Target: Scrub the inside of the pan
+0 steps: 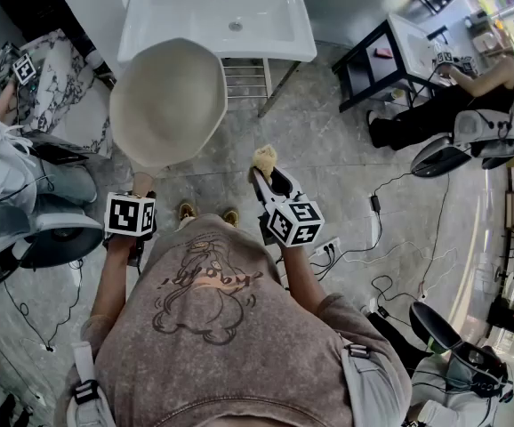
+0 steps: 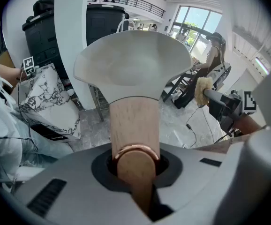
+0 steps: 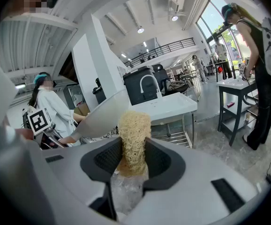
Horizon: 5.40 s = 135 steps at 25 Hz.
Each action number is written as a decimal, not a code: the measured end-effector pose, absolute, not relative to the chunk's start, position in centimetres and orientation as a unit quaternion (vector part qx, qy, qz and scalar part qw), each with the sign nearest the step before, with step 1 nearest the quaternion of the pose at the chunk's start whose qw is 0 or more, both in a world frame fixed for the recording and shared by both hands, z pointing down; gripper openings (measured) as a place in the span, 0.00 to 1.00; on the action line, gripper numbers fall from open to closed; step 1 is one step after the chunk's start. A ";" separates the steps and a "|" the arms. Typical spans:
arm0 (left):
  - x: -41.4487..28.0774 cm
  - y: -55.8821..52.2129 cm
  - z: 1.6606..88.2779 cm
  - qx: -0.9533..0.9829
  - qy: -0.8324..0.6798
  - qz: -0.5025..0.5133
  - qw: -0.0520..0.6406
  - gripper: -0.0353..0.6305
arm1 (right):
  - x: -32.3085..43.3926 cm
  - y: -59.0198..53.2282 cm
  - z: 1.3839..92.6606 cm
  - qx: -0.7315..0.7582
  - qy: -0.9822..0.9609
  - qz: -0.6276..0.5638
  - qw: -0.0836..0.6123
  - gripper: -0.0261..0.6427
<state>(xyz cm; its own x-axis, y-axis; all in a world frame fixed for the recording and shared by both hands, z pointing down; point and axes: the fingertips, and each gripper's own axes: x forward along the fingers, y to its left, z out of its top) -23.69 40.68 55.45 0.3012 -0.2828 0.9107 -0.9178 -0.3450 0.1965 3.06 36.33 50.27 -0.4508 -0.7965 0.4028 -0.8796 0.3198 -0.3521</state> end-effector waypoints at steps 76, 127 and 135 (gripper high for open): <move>-11.4 -4.2 56.6 0.745 -0.290 0.520 0.301 0.13 | 17.3 -10.4 42.4 0.541 -0.823 0.171 0.025 0.28; -6.4 -1.4 61.5 0.747 -0.129 0.607 0.239 0.13 | -0.2 -16.6 56.6 0.302 -0.895 0.146 0.294 0.28; -6.3 -1.7 61.4 0.743 -0.117 0.617 0.230 0.13 | -0.8 -16.5 60.1 0.297 -0.878 0.161 0.340 0.28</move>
